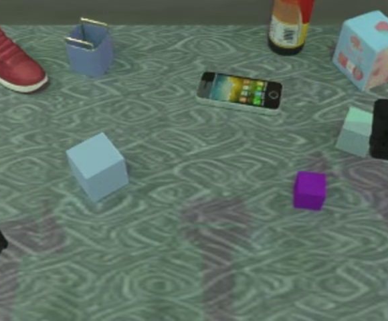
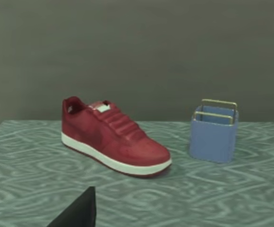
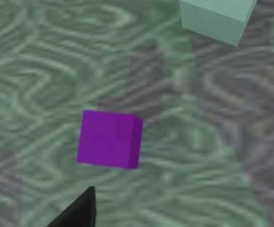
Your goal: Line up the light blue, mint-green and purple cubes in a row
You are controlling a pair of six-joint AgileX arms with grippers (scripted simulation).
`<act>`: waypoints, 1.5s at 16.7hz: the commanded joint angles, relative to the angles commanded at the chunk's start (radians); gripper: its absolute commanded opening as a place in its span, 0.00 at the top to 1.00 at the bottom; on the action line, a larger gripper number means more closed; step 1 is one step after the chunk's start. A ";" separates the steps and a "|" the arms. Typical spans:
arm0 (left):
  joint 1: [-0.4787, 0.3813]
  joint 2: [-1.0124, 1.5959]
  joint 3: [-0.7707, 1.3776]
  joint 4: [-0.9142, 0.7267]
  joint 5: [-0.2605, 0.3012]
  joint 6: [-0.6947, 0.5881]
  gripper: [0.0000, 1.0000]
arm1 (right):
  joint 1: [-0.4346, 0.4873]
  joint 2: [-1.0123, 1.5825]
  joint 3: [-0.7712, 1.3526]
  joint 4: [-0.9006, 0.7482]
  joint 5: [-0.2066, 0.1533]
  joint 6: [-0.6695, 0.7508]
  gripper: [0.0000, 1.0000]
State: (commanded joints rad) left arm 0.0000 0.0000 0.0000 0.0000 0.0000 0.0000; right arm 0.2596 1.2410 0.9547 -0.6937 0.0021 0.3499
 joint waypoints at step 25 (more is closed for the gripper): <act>0.000 0.000 0.000 0.000 0.000 0.000 0.00 | 0.172 0.876 0.529 -0.236 0.000 0.238 0.00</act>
State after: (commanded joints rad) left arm 0.0000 0.0000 0.0000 0.0000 0.0000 0.0000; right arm 0.4317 2.1168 1.4834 -0.9296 0.0023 0.5876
